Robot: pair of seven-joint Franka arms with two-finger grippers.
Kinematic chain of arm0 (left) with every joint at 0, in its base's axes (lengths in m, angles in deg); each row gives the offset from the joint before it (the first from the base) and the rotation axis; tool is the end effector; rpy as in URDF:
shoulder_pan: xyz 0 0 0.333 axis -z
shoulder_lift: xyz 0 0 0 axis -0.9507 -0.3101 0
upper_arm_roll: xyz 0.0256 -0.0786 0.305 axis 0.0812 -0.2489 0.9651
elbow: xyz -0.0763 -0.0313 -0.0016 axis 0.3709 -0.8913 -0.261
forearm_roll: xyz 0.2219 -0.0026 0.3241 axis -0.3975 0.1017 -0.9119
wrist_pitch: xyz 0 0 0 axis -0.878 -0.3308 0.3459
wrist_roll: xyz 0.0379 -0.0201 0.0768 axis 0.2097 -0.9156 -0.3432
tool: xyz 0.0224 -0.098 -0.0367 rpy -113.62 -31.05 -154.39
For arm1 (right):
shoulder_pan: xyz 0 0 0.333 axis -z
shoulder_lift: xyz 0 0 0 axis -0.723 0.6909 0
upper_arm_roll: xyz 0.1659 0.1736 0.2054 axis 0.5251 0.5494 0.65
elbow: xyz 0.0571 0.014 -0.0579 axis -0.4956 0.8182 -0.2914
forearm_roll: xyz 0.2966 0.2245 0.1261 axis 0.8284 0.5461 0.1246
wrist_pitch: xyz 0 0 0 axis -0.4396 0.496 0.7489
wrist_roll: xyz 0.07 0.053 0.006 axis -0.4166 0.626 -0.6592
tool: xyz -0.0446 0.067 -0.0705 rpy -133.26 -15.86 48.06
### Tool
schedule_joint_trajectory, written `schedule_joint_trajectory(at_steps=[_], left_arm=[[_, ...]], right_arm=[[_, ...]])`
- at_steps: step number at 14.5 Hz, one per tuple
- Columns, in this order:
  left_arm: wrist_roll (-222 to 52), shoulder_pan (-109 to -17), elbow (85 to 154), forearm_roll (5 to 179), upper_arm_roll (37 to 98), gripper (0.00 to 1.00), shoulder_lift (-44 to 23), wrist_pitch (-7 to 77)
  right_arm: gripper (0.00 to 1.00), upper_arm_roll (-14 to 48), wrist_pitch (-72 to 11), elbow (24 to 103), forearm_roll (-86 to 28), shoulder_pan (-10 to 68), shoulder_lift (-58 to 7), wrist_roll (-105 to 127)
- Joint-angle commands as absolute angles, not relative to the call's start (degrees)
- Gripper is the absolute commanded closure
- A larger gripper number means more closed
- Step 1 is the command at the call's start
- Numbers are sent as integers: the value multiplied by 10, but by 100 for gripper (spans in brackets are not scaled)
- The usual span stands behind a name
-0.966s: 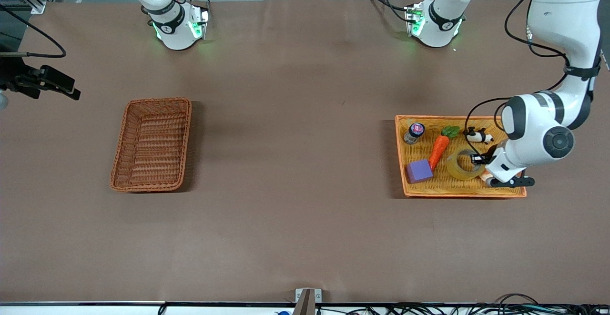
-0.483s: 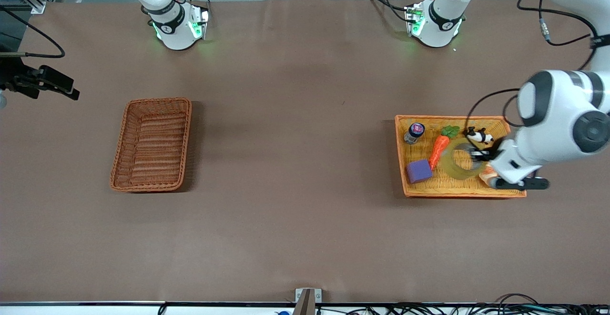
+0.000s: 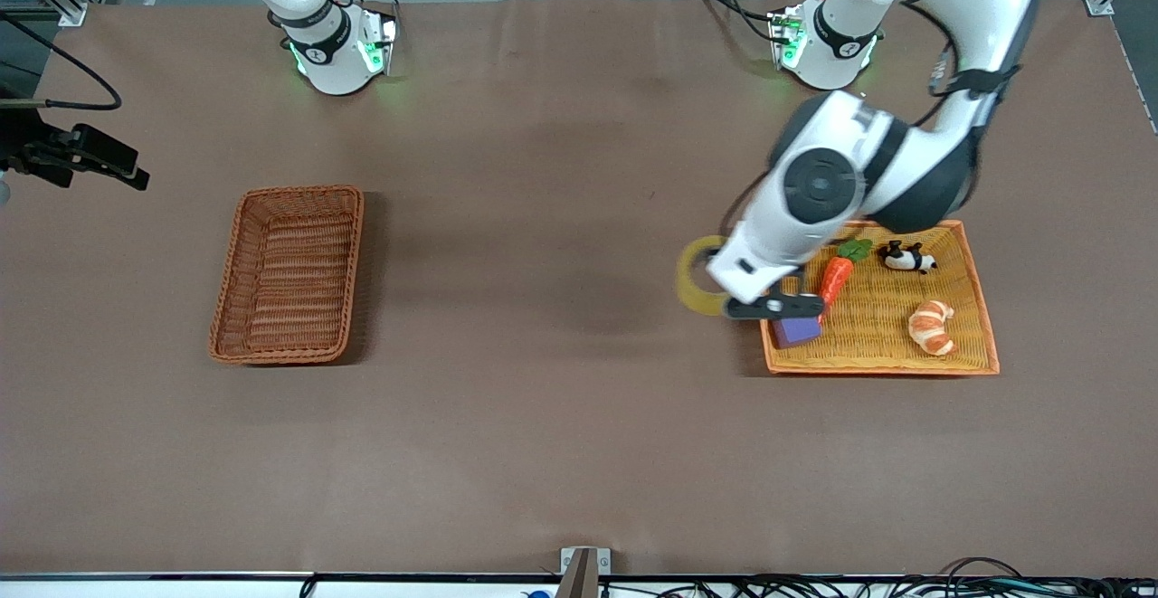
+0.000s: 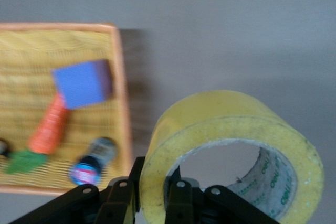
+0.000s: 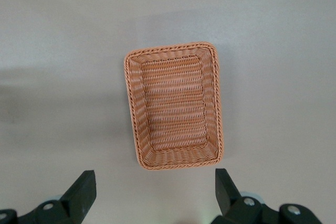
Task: Move tape to another basket
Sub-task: 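Lift the tape with the left gripper and set it beside the wicker basket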
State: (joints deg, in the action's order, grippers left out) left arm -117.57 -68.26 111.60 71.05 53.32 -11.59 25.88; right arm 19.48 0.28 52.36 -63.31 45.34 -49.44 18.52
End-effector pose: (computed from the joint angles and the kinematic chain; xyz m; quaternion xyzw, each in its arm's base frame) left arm 0.5690 -0.3358 0.3880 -0.9984 -0.0094 0.0543 0.0103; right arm 0.5454 -0.0145 0.6357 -0.9987 0.0381 0.0251 0.0240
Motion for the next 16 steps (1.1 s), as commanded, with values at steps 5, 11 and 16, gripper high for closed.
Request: schedule_joint_trajectory(at_steps=[5,11,16], left_arm=[[-1358,-536,1011,678,492,93,-227,273],[-1384,-396,916,667,577,93,-331,447],[-1383,-358,870,688,617,83,-405,590]], right_arm=[[0,194,3,526,-622,460,-502,178],[0,194,2,526,-622,460,-502,178],[0,195,-11,526,-622,458,-500,178]])
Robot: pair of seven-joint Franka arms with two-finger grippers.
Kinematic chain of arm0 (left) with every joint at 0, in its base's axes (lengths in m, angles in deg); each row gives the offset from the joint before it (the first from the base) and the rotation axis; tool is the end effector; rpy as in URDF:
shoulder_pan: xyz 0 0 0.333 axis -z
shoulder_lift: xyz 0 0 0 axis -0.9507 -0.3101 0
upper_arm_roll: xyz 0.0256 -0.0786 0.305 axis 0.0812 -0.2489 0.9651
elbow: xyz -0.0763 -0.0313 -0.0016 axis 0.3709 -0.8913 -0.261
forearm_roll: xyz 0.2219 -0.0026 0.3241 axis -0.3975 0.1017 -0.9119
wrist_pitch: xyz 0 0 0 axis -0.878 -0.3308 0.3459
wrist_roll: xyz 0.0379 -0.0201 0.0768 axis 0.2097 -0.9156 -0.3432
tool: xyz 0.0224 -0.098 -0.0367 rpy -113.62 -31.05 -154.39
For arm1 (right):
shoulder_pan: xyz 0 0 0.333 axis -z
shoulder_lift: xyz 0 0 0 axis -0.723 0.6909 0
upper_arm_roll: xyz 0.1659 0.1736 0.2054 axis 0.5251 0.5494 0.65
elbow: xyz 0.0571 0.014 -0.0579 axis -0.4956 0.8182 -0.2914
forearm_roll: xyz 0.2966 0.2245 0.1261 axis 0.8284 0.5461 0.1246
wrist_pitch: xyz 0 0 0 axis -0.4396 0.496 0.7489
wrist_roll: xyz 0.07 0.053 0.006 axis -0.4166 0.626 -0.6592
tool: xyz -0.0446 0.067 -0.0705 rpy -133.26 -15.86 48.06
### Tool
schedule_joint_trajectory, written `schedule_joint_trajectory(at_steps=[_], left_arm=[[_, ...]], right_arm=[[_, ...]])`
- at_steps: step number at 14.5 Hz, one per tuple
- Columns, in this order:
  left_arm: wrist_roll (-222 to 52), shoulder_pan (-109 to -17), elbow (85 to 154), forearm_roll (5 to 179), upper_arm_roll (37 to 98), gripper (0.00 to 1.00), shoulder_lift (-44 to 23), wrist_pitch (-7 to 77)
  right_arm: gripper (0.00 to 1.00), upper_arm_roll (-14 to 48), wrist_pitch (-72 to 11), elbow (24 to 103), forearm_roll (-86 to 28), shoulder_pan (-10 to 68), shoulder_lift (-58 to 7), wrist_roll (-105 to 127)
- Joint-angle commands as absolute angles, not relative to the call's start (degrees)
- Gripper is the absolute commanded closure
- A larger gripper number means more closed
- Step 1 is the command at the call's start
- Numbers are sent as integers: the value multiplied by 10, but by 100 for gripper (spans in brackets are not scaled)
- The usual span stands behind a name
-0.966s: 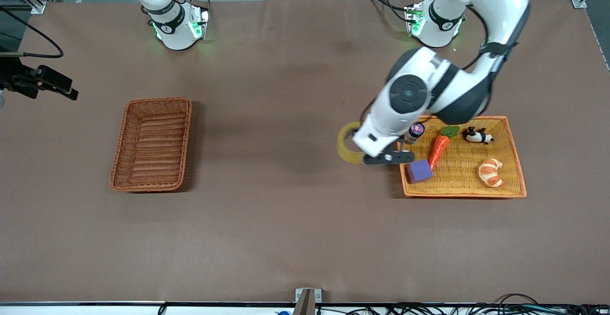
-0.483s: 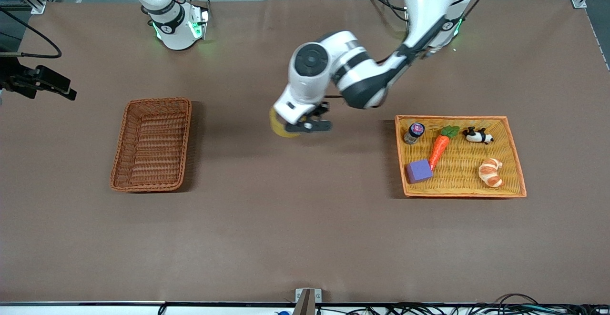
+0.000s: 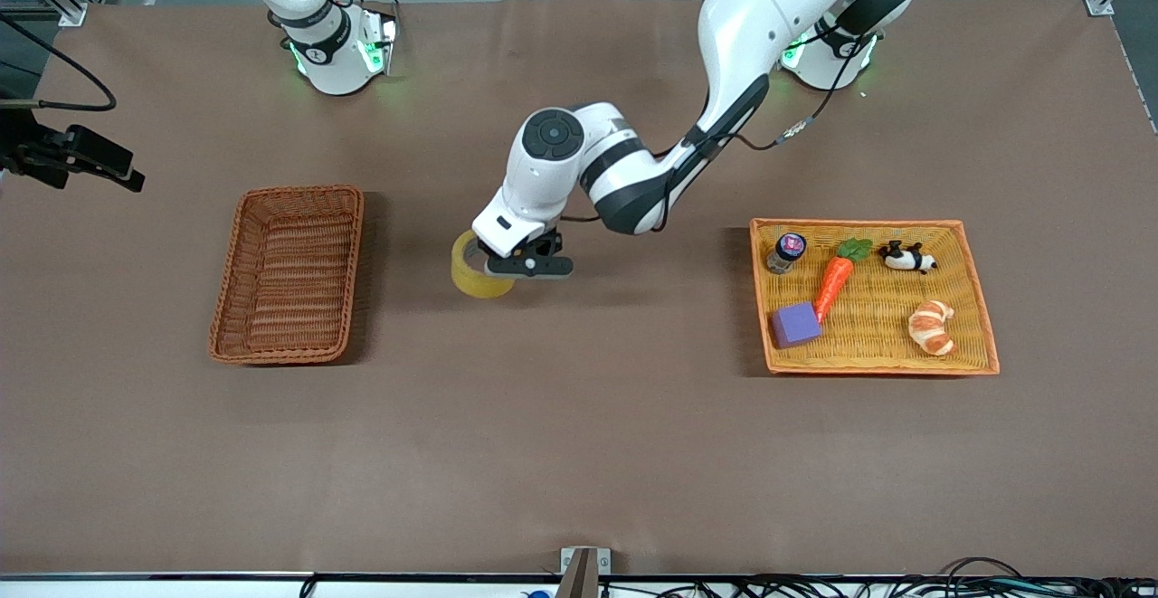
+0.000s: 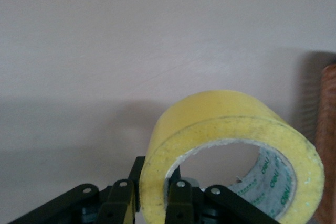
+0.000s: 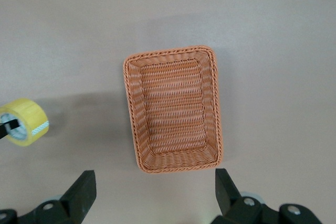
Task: Move tape to another basket
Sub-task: 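Lift the tape with the left gripper and set it beside the wicker basket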
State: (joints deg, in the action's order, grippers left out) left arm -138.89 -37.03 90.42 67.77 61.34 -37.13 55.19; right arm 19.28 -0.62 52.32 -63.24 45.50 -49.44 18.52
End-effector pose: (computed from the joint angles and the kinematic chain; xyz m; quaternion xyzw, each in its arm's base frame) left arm 0.4893 -0.6139 0.2821 0.9844 0.0314 0.0435 0.1676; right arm 0.5470 -0.0179 0.6373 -0.9987 0.0414 0.0168 0.0247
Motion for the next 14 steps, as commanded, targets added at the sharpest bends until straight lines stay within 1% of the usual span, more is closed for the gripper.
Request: schedule_joint_trajectory(at_steps=[1,3,7,8,9,10,12,13,14], left_arm=[[-1382,-359,870,688,617,82,-424,623],[-1382,-356,870,688,616,83,-444,666],[-1383,-337,871,719,612,82,-457,669],[-1382,-336,870,723,613,77,-458,670],[-1379,-336,870,723,615,59,-459,670],[-1375,-335,871,722,617,44,-463,670],[-1369,-337,874,723,617,44,-461,669],[-1369,-340,878,723,617,42,-456,666],[-1370,-343,881,723,617,38,-447,663]], right_arm=[[0,196,-16,527,-622,457,-500,178],[0,196,-18,527,-622,456,-500,178],[0,196,-17,528,-622,457,-500,178],[0,196,-17,528,-622,458,-499,178],[0,196,-18,528,-622,457,-499,178],[0,196,-17,529,-622,457,-499,178],[0,196,-18,529,-622,457,-498,178],[0,196,-18,529,-622,457,-498,178],[0,196,-18,530,-622,457,-497,178]])
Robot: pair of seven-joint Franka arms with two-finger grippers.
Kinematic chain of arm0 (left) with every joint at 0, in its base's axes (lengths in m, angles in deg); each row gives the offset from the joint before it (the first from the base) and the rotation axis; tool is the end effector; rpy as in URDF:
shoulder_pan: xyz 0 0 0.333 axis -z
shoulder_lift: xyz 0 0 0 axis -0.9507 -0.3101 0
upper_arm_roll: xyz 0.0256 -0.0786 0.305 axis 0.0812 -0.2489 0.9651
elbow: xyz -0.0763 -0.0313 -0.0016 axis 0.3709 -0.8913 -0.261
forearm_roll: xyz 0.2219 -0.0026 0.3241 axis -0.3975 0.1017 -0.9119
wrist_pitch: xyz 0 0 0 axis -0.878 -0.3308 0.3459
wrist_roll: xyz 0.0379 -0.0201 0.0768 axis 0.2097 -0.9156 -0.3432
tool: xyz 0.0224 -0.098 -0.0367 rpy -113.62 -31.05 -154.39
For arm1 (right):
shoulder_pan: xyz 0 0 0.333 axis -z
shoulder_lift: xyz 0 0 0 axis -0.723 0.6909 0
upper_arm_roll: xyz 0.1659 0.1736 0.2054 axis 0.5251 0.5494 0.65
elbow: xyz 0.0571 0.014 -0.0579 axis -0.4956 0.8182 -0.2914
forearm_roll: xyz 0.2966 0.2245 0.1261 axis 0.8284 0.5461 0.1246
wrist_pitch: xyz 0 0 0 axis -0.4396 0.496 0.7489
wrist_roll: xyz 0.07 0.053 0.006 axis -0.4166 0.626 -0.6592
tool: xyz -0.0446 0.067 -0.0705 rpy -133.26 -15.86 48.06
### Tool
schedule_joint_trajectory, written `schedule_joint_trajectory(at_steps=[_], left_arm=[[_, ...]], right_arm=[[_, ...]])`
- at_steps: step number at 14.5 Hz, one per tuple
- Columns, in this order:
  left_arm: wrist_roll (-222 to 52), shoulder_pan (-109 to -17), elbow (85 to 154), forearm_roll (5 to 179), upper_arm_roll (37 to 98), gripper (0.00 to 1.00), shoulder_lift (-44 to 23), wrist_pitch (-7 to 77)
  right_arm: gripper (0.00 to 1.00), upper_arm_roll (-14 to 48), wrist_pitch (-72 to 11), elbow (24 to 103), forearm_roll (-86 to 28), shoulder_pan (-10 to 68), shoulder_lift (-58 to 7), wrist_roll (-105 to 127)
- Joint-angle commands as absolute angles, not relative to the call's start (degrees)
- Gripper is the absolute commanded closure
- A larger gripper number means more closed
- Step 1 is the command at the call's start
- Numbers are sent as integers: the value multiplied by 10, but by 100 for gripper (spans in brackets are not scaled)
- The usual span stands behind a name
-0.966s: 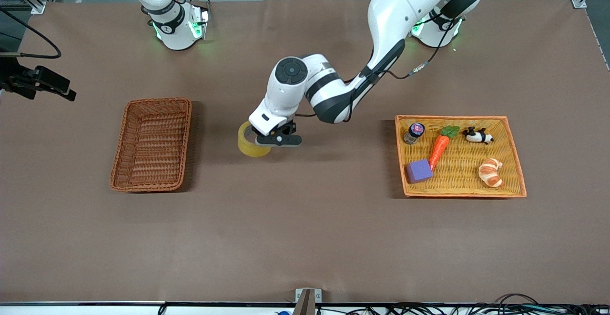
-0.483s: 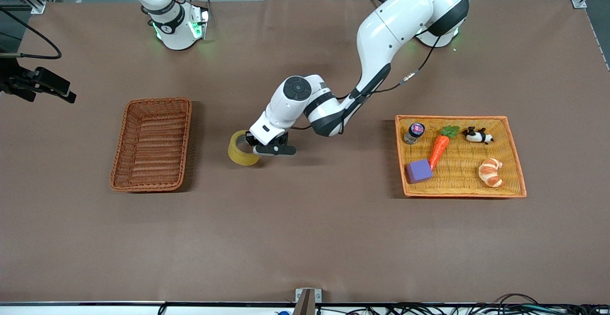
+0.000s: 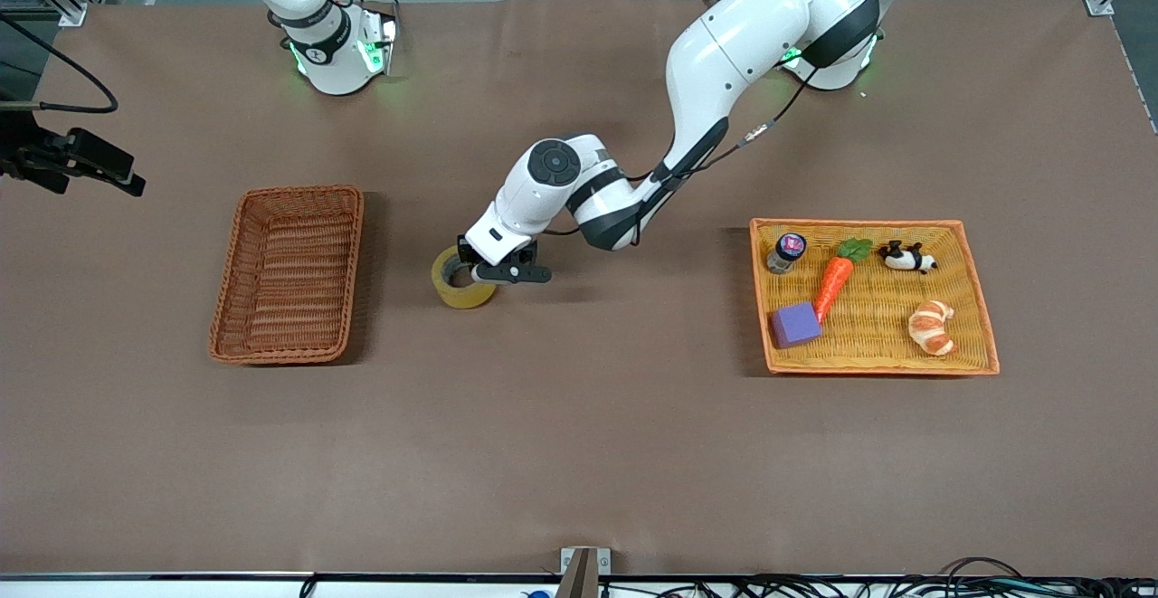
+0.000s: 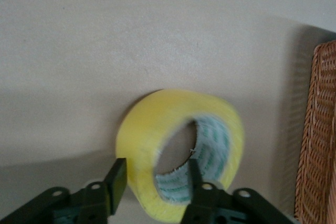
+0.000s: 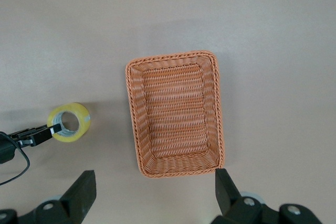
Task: Move tape to another basket
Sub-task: 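Release the tape with the left gripper while the right gripper grasps it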
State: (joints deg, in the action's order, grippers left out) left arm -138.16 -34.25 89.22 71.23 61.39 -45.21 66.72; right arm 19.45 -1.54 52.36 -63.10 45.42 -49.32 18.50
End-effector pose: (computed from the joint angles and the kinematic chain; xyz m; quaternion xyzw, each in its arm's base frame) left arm 0.4654 -0.6400 0.2088 0.9728 0.0410 0.0249 0.2265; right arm 0.5495 -0.0154 0.6372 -0.9988 0.0392 0.0103 0.0258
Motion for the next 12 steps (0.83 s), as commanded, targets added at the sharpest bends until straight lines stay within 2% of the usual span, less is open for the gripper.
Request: schedule_joint_trajectory(at_steps=[1,3,5,6,8,11,12], left_arm=[[-1371,-348,888,725,617,35,-434,659],[-1376,-357,893,736,616,18,-413,621],[-1377,-374,895,759,618,3,-381,555],[-1375,-378,896,759,622,0,-354,504],[-1366,-389,896,753,647,0,-296,411],[-1295,-393,912,751,703,0,-202,281],[-1261,-399,922,754,721,0,-173,261]], right_arm=[[0,196,-18,530,-622,456,-497,178],[0,198,-25,531,-622,449,-489,179],[0,197,-55,536,-624,409,-482,181],[0,197,-74,541,-625,390,-467,182],[0,196,-125,573,-631,346,-455,189],[0,197,-256,674,-632,298,-454,226],[0,197,-300,707,-636,273,-453,254]])
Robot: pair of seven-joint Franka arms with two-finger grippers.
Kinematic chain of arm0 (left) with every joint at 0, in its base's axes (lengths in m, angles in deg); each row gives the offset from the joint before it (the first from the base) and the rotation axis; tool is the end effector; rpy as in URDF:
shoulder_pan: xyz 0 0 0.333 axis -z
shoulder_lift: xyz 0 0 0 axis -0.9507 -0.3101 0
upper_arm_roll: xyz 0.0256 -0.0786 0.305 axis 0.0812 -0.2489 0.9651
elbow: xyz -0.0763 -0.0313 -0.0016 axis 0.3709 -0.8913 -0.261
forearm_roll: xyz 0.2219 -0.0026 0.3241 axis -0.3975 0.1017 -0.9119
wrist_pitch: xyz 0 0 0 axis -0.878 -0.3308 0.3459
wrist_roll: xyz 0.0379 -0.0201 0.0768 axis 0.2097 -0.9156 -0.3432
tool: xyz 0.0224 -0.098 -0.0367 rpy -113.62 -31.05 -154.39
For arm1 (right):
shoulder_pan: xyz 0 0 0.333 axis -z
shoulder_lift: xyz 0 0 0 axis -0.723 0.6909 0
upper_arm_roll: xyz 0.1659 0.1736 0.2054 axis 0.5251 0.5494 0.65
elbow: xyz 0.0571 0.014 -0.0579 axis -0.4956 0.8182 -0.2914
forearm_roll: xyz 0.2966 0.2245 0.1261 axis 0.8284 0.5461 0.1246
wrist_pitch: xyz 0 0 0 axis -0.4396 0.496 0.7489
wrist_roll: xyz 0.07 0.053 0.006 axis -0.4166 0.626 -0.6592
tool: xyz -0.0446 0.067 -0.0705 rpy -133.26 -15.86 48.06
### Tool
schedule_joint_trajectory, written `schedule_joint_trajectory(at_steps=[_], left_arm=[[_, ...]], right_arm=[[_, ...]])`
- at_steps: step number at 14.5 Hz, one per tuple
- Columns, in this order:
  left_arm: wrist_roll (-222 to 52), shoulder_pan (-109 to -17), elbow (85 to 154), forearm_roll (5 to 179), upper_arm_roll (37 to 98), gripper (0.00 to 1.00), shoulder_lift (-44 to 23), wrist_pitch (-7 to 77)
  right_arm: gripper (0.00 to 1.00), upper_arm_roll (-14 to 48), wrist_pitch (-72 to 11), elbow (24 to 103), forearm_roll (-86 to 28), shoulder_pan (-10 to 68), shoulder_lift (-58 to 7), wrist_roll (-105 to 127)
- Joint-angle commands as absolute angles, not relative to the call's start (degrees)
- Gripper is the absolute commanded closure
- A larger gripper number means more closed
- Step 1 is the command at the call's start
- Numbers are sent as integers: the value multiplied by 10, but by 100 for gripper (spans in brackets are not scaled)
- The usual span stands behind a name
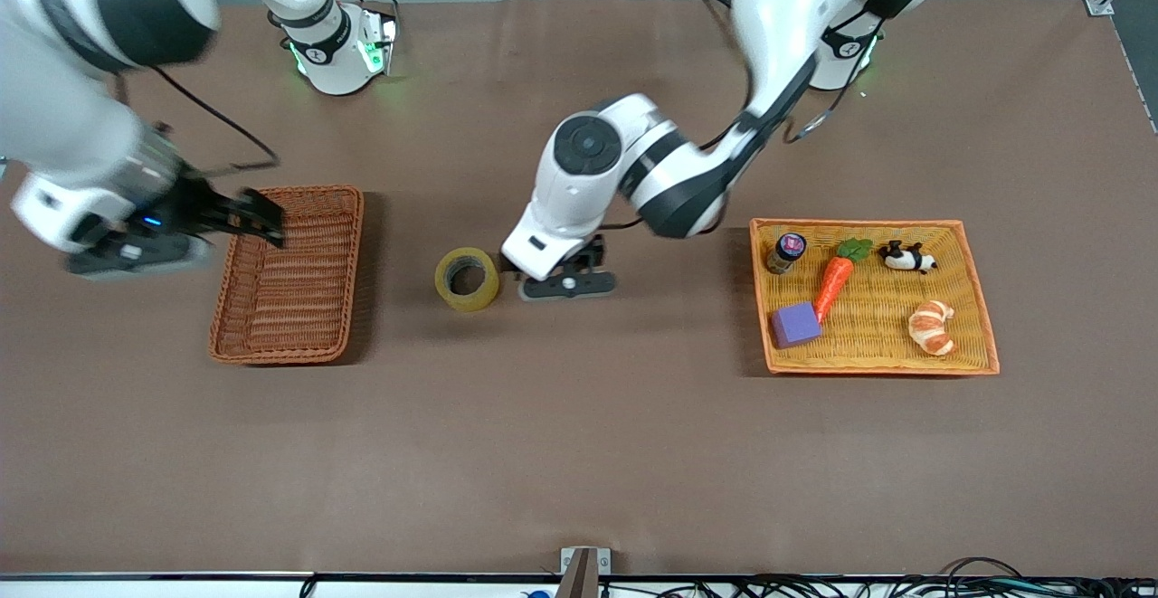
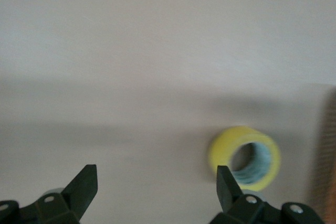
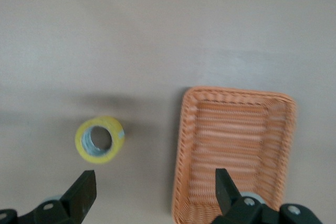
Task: Move tape to another basket
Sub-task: 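Release the tape with the left gripper while the right gripper grasps it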
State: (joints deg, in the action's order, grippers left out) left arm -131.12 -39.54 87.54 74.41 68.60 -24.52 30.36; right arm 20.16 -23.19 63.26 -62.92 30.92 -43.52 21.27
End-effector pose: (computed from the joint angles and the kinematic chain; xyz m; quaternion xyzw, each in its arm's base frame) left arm 0.5439 -0.5220 0.4069 0.9969 0.0435 0.0231 0.0616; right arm 0.5855 0.1403 0.5215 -0.9973 -0.0604 -0.0288 0.0291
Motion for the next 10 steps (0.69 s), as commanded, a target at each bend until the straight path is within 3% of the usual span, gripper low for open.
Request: schedule_joint_trajectory(at_steps=[1,5,10], left_arm=[[-1236,-416,939,760,728,0,-145,253],[-1214,-505,1032,768,728,0,-17,247],[-1077,-616,1104,808,729,0,90,241]], right_arm=[[0,196,-338,740,-651,249,-453,280],[0,197,-465,829,-685,178,-422,368],[0,196,-528,835,-707,148,-331,425]])
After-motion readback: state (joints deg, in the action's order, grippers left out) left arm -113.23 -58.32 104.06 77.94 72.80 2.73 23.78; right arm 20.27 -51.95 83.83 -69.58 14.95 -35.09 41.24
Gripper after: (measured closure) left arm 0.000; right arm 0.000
